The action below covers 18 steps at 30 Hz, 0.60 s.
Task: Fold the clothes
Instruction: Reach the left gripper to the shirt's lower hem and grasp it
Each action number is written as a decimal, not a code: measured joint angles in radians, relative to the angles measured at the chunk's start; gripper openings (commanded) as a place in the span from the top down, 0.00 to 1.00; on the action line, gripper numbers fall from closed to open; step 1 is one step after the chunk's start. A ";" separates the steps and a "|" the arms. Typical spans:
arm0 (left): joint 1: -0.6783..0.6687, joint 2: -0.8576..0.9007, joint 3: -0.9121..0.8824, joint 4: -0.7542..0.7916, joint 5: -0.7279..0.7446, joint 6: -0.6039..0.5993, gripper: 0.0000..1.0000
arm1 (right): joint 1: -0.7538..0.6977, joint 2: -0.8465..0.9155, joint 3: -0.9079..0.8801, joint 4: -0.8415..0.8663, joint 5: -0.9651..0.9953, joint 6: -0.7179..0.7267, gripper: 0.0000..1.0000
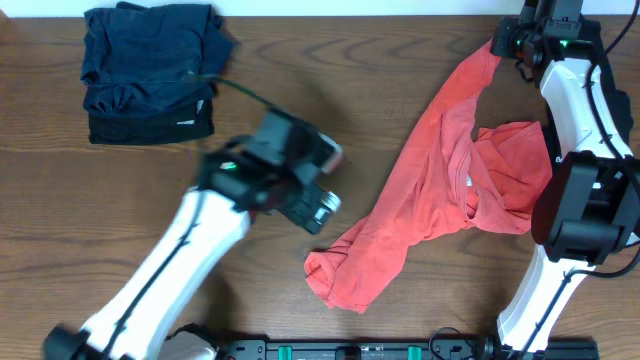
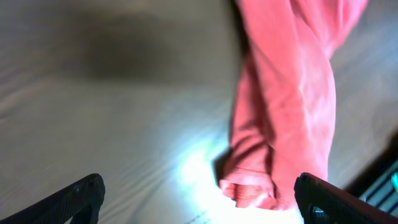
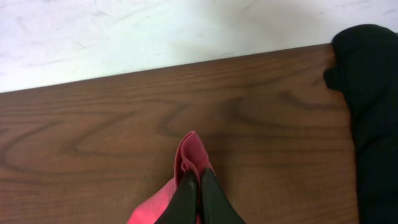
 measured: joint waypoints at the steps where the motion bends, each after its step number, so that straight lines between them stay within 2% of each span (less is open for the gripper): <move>1: -0.026 0.032 0.000 0.003 -0.003 0.003 0.01 | 0.000 0.000 0.000 -0.002 -0.001 0.000 0.99; 10: -0.175 0.300 0.000 0.036 -0.016 0.008 0.01 | 0.000 0.000 0.000 -0.012 -0.007 0.000 0.99; 18: -0.220 0.310 0.000 0.048 0.086 0.008 0.02 | 0.000 0.000 0.000 -0.019 -0.007 0.000 0.99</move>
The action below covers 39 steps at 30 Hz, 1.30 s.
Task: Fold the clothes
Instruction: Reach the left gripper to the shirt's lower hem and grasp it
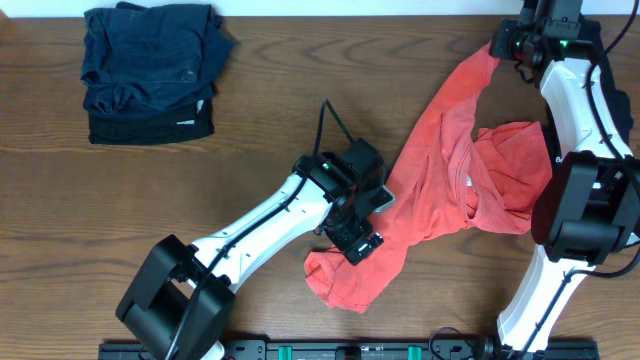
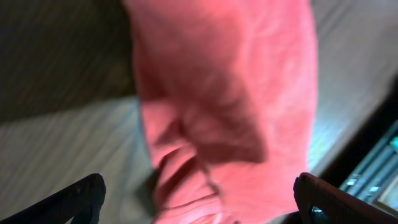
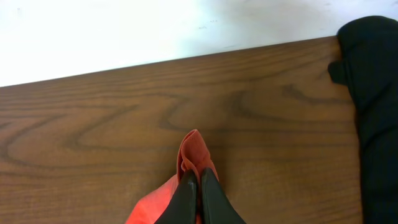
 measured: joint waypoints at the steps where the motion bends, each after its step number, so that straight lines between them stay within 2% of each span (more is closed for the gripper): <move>1: 0.000 0.000 0.000 0.005 0.013 0.000 0.02 | 0.000 0.000 0.000 -0.003 0.000 0.000 0.99; 3: 0.000 0.000 0.000 0.014 0.033 0.000 0.00 | 0.000 0.000 0.000 -0.008 0.000 0.000 0.99; 8: 0.000 0.021 0.000 0.002 0.058 -0.001 0.09 | 0.000 0.000 0.000 -0.013 0.001 0.000 0.99; 9: 0.000 0.034 0.000 -0.008 0.060 -0.001 0.17 | 0.000 0.000 0.000 -0.013 0.001 0.000 0.99; 10: 0.000 0.047 0.000 -0.013 0.062 0.002 0.29 | 0.000 0.000 0.000 -0.014 0.003 0.000 0.99; 11: -0.002 0.063 0.000 -0.017 0.063 0.002 0.53 | 0.000 0.000 0.000 -0.016 0.004 0.000 0.99; 12: -0.002 0.076 0.000 -0.017 0.063 0.000 0.69 | 0.000 0.000 0.000 -0.019 0.004 0.000 0.99; 14: -0.005 0.103 0.000 -0.019 0.064 0.006 0.91 | 0.000 0.000 0.000 -0.023 0.005 0.000 0.99; 15: -0.006 0.113 0.000 -0.019 0.063 0.007 0.94 | 0.000 0.000 0.000 -0.025 0.004 0.000 0.99; 21: -0.007 0.119 0.000 -0.027 0.016 0.009 0.94 | -0.004 0.000 0.000 -0.028 0.004 0.000 0.98; 27: 0.011 0.053 0.020 -0.057 -0.150 -0.031 0.94 | -0.005 0.000 0.000 -0.036 0.007 -0.001 0.99; 35: 0.148 -0.094 0.050 0.057 -0.345 -0.047 0.94 | -0.007 0.000 0.000 -0.042 0.008 -0.001 0.99; 36: 0.166 -0.094 0.050 0.074 -0.359 -0.048 0.89 | -0.007 0.000 0.000 -0.043 0.008 -0.001 0.99; 37: 0.177 -0.093 0.050 0.086 -0.365 -0.050 0.76 | -0.007 0.000 0.000 -0.043 0.008 -0.001 0.99; 38: 0.190 -0.091 0.050 0.103 -0.373 -0.046 0.52 | -0.007 0.000 0.000 -0.043 0.008 -0.001 0.99; 39: 0.198 -0.091 0.050 0.119 -0.380 -0.052 0.42 | -0.007 0.000 0.000 -0.046 0.008 -0.001 0.99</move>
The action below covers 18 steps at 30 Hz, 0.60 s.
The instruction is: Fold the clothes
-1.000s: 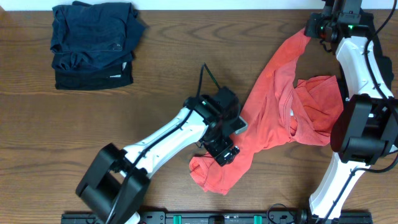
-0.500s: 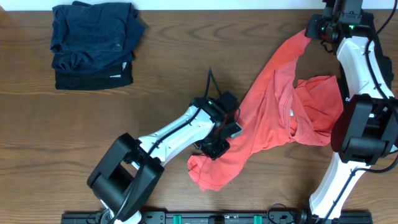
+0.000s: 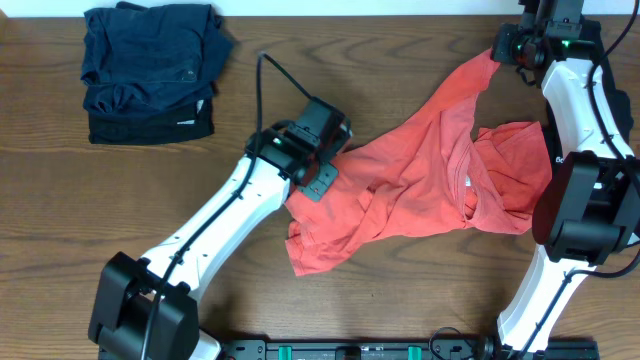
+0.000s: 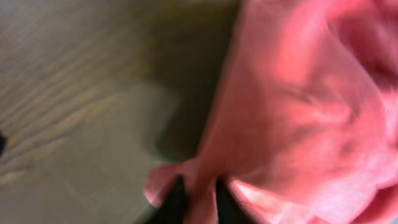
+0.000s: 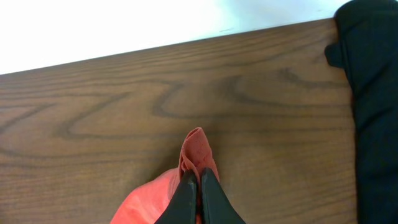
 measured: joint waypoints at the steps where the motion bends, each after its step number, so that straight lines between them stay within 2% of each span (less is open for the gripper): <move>1: 0.009 0.000 0.000 0.018 -0.006 -0.004 0.38 | 0.000 0.000 0.000 -0.003 0.000 0.000 0.99; 2: 0.018 0.000 0.000 0.037 -0.011 -0.005 0.22 | 0.000 0.000 0.000 -0.006 0.000 0.000 0.99; 5: 0.043 0.000 0.000 0.061 -0.019 -0.008 0.13 | 0.000 0.000 0.000 -0.010 0.000 -0.003 0.99; 8: 0.081 0.000 0.000 0.048 -0.029 -0.029 0.13 | 0.000 0.000 0.000 -0.013 0.000 -0.003 0.99; 12: 0.125 0.000 0.000 -0.064 -0.029 -0.056 0.13 | 0.000 0.000 0.000 -0.021 0.000 -0.005 0.99; 16: 0.120 -0.005 -0.002 -0.185 0.048 -0.055 0.13 | 0.000 0.000 0.000 -0.021 0.000 -0.007 0.98; 18: 0.102 -0.009 -0.014 -0.192 0.101 -0.034 0.13 | 0.000 0.000 0.000 -0.021 0.000 -0.007 0.98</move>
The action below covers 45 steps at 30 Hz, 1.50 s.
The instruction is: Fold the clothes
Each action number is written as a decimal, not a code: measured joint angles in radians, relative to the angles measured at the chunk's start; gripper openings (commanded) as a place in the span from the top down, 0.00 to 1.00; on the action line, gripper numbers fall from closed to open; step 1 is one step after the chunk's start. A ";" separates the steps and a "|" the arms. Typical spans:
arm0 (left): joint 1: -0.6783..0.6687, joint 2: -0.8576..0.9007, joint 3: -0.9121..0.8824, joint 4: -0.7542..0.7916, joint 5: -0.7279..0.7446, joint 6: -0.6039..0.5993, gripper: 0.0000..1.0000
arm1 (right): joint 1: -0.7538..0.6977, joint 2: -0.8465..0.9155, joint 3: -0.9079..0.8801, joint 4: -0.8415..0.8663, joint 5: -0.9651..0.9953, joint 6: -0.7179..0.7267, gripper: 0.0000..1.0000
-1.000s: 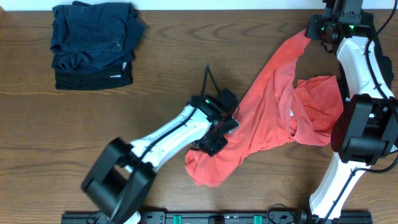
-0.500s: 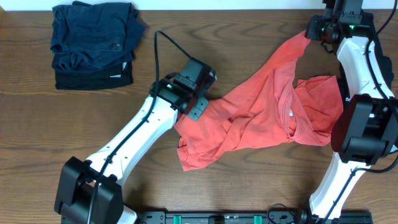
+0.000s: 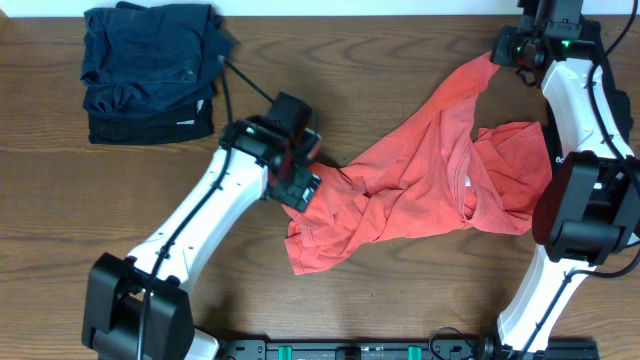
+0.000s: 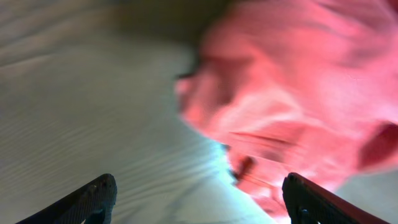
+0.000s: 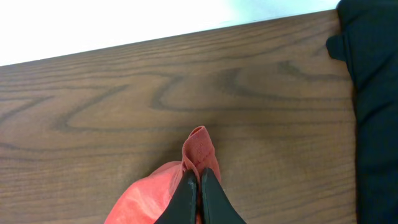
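Observation:
A red garment (image 3: 420, 190) lies crumpled across the right half of the table, one end stretched toward the far right corner. There my right gripper (image 3: 497, 50) is shut on a corner of the cloth (image 5: 198, 149), the closed fingers (image 5: 194, 186) pinching the fold. My left gripper (image 3: 303, 188) hovers at the garment's left edge. In its wrist view the left gripper (image 4: 199, 208) is open, the fingers (image 4: 93, 198) wide apart, with nothing between them. The red cloth (image 4: 292, 93) fills that view's upper right.
A folded stack of dark blue clothes (image 3: 150, 70) sits at the far left corner of the wooden table (image 3: 90, 220). Dark cloth (image 5: 376, 93) shows at the right edge of the right wrist view. The table's far edge (image 5: 155, 46) runs just beyond my right gripper.
My left gripper was shut on the garment's left edge; now it is open, slightly to the left, and the cloth lies on the table. My right gripper still pinches the corner.
The garment first lay as a narrow bunched strip, my left gripper open to its left. Then the open gripper was over the strip's near end. Later it was shut on cloth, that end drawn toward the table's middle. Now it has let go. The right grip held throughout.

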 measured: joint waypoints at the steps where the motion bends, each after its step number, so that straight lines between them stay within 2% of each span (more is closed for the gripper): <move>1: -0.014 -0.002 -0.014 0.007 0.024 0.017 0.13 | 0.000 0.000 0.000 0.000 0.000 0.000 0.98; 8: -0.096 -0.005 -0.124 0.121 0.098 0.119 0.13 | 0.000 0.000 0.000 -0.013 0.000 0.000 0.98; 13: -0.111 0.004 -0.142 0.144 0.107 0.172 0.13 | 0.000 0.000 0.000 -0.024 0.000 0.000 0.99; 20: -0.113 0.089 -0.143 0.148 0.135 0.209 0.23 | 0.000 0.000 0.000 -0.026 0.000 0.000 0.99; 31: -0.113 0.131 -0.148 0.148 0.158 0.224 0.49 | 0.000 0.000 0.000 -0.027 0.000 0.000 0.99; 42: -0.113 0.185 -0.148 0.147 0.159 0.231 0.50 | 0.000 0.000 0.000 -0.035 0.000 0.000 0.99; 43: -0.113 0.192 -0.148 0.148 0.158 0.231 0.51 | 0.000 0.000 0.000 -0.035 0.000 0.000 0.99; 45: -0.113 0.199 -0.148 0.148 0.156 0.228 0.61 | 0.000 0.000 0.000 -0.035 0.000 0.000 0.99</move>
